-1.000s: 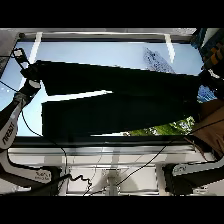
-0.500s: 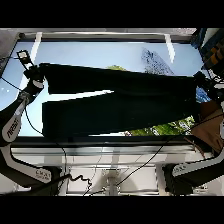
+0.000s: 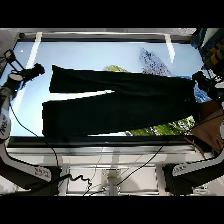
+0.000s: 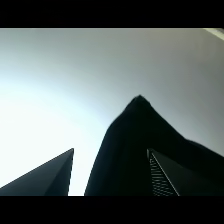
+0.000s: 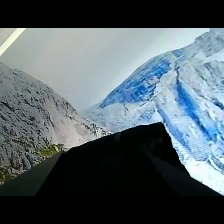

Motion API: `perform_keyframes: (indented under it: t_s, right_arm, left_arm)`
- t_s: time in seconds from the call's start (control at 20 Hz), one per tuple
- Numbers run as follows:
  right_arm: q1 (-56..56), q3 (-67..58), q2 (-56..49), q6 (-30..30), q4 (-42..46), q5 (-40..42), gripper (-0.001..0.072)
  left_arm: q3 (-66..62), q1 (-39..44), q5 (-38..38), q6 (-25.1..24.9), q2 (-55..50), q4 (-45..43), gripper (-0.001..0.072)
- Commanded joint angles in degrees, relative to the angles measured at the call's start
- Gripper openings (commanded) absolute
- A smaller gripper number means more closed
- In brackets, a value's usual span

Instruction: Fold the clothes and pants, and hang the long-sleeved shirts on hangers.

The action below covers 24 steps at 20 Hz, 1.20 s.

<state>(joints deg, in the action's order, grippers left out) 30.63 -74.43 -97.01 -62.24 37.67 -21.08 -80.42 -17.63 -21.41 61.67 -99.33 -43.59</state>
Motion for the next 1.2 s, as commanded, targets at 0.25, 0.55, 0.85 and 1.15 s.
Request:
perform_keyframes:
  t_s: [0.25, 0.55, 0.85, 1.15]
  right_arm:
    - [7.0, -1.6, -0.2, -7.0, 4.0, -19.0, 0.0554]
    - [13.0, -5.1, -0.3, -9.1, 8.3, -36.9, 0.0553]
    - [12.8, -5.6, -0.1, -9.3, 8.7, -37.9, 0.0553]
    - [12.8, -6.6, -0.1, -9.3, 9.5, -38.0, 0.0553]
  left_arm:
    - [-1.1, -6.3, -30.1, 4.5, -0.5, -4.2, 0.0705]
    - [-1.1, -5.0, -31.1, 10.3, -5.9, -3.9, 0.0706]
    - [-1.1, 1.4, -16.8, 8.6, -9.6, -3.5, 0.0538]
    - [-5.4, 4.9, -14.9, 8.7, -7.0, -2.2, 0.0021]
